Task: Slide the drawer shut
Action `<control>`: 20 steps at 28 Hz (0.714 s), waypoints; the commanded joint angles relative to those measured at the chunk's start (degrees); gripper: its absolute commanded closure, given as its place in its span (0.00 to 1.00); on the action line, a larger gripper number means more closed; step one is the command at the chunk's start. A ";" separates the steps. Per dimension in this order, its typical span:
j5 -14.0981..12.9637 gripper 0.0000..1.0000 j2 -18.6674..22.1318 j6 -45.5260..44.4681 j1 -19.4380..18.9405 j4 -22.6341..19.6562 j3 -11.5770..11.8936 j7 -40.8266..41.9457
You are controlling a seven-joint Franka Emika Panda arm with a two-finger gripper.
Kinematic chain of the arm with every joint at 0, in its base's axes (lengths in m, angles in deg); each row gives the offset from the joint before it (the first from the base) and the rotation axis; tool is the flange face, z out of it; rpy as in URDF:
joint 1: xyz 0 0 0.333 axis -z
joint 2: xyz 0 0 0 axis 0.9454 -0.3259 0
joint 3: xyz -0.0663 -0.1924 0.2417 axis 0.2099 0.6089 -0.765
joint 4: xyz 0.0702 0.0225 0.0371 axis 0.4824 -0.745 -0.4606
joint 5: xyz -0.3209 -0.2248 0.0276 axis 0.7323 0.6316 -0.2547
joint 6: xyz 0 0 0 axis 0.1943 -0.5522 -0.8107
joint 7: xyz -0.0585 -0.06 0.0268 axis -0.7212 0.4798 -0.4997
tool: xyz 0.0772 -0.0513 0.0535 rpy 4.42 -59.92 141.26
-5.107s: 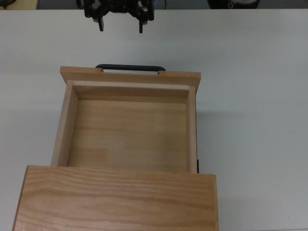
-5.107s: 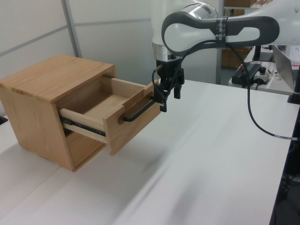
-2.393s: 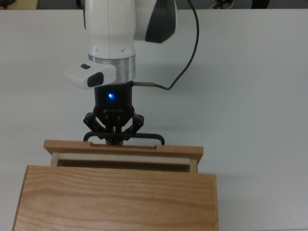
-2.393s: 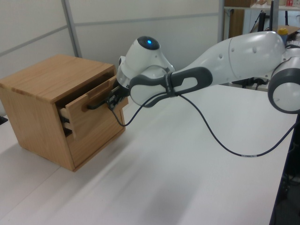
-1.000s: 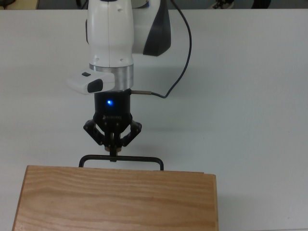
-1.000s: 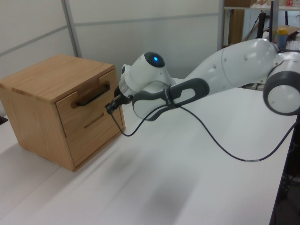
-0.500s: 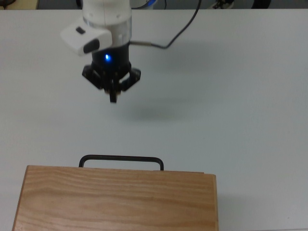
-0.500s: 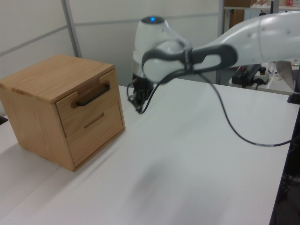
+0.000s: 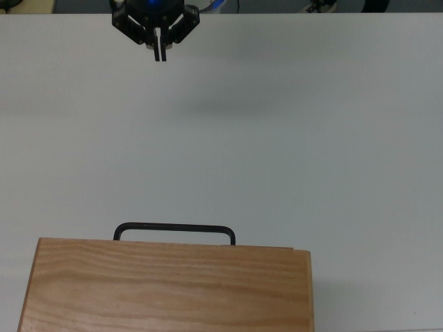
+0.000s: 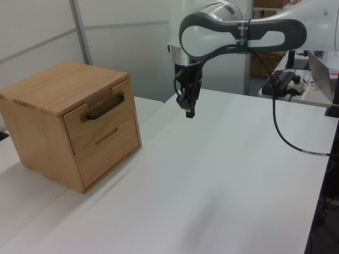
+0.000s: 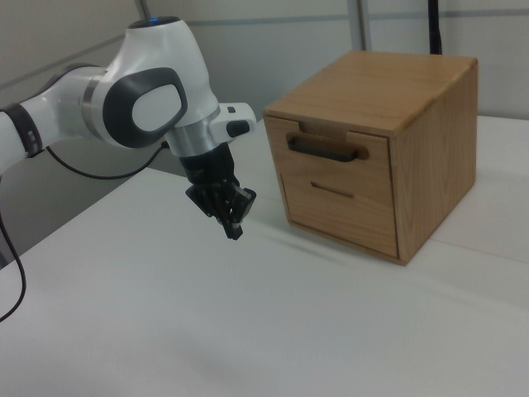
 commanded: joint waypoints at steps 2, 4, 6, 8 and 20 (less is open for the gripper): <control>1.33 0.00 1.10 -0.42 0.16 -2.05 -0.06 1.41; 2.12 0.00 1.01 -0.94 0.16 -1.96 -0.06 1.32; 2.21 0.00 1.01 -0.94 0.16 -1.96 -0.06 1.32; 2.21 0.00 1.01 -1.03 0.16 -1.96 -0.06 1.58; 2.30 0.00 0.84 -1.73 0.16 -1.96 -0.06 2.55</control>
